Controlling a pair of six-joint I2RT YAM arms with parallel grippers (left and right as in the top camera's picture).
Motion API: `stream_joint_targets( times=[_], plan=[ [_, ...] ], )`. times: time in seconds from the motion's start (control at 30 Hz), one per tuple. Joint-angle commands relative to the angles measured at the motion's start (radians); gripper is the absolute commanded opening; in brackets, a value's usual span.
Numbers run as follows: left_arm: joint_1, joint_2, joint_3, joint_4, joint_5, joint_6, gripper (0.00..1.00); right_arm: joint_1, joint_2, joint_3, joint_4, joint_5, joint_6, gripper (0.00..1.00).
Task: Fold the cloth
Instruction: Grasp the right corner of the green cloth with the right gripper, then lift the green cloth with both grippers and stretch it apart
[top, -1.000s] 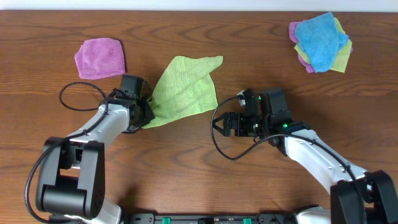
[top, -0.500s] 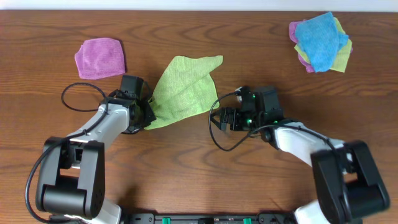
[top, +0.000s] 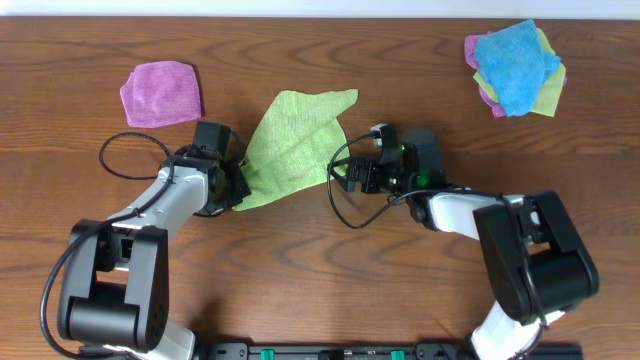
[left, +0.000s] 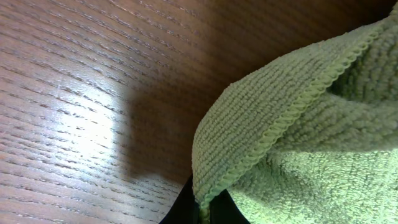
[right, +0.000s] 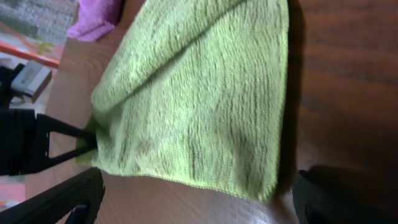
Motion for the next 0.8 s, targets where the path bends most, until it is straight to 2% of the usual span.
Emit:
stream_joint_targets(
  times=[0.0, 0.17, 0.27, 0.33, 0.37, 0.43, 0.53, 0.57, 0.77],
  plan=[
    [-0.002, 0.011, 0.005, -0.002, 0.025, 0.021, 0.06, 0.018, 0.119, -0.038, -0.021, 0.085, 0.058, 0.98],
    [-0.002, 0.011, 0.005, 0.000, 0.025, 0.021, 0.06, 0.050, 0.175, -0.024, 0.015, 0.096, 0.080, 0.94],
    [-0.002, 0.011, 0.005, 0.000, 0.026, 0.021, 0.06, 0.069, 0.177, -0.024, 0.010, 0.116, 0.080, 0.87],
    [-0.002, 0.011, 0.005, 0.000, 0.027, 0.021, 0.06, 0.076, 0.177, -0.024, 0.007, 0.117, 0.080, 0.78],
    [-0.002, 0.011, 0.005, 0.000, 0.030, 0.021, 0.06, 0.079, 0.177, -0.024, 0.003, 0.117, 0.080, 0.72],
    [-0.002, 0.011, 0.005, 0.000, 0.045, 0.021, 0.06, 0.082, 0.177, -0.024, -0.011, 0.123, 0.079, 0.52],
    [-0.002, 0.011, 0.005, 0.000, 0.045, 0.021, 0.06, 0.078, 0.177, -0.024, -0.048, 0.155, 0.079, 0.05],
    [-0.002, 0.011, 0.005, -0.001, 0.045, 0.022, 0.06, 0.075, 0.177, -0.024, -0.057, 0.159, 0.079, 0.01],
    [0.006, 0.007, 0.007, -0.003, 0.048, 0.027, 0.06, 0.031, 0.151, -0.024, -0.087, 0.119, 0.077, 0.01]
  ],
)
